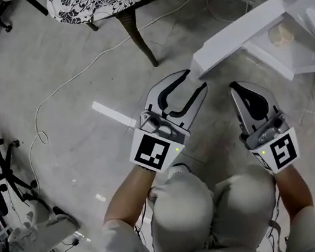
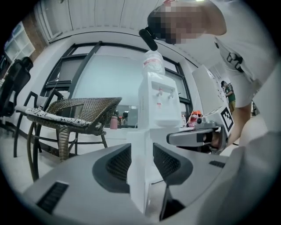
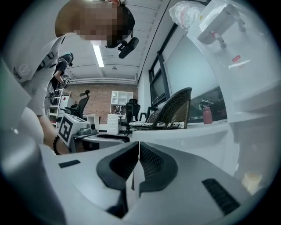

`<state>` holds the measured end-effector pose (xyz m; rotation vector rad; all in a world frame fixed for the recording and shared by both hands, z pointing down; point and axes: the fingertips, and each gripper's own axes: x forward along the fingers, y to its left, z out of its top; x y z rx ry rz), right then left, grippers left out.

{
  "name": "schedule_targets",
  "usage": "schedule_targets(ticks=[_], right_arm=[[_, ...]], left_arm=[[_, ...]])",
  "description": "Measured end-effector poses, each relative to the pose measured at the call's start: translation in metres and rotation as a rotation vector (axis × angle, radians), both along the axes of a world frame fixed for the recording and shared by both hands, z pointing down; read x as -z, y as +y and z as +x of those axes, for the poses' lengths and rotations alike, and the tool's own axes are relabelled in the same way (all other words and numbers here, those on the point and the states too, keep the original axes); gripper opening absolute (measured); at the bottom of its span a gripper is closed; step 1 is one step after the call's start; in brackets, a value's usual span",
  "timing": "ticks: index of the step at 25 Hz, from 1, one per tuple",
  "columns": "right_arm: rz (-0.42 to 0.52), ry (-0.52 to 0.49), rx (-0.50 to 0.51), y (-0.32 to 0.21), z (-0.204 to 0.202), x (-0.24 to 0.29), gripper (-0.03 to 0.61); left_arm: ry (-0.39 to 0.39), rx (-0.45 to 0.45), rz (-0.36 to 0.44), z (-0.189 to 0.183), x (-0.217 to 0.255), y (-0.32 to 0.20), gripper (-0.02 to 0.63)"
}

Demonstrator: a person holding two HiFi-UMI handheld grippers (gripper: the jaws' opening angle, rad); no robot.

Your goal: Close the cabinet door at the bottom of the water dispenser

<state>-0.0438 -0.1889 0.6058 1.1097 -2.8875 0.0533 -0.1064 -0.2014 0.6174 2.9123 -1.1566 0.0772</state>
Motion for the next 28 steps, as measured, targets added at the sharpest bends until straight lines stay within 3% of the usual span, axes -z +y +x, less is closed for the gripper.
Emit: schedule_targets(ticks=[9,28], right_arm=[[0.026,0.025,0.018,-0.006,0.001,-0.036,0.017],[0.019,0.037,-0.051,-0.001,0.024,-0.066,0.017]], left_arm=[[0.038,-0.049,0.033,0.008,-0.028,-0.027,0.196],[0.052,-0.021,0.054,0.025,-0.033,-0.033,0.181]])
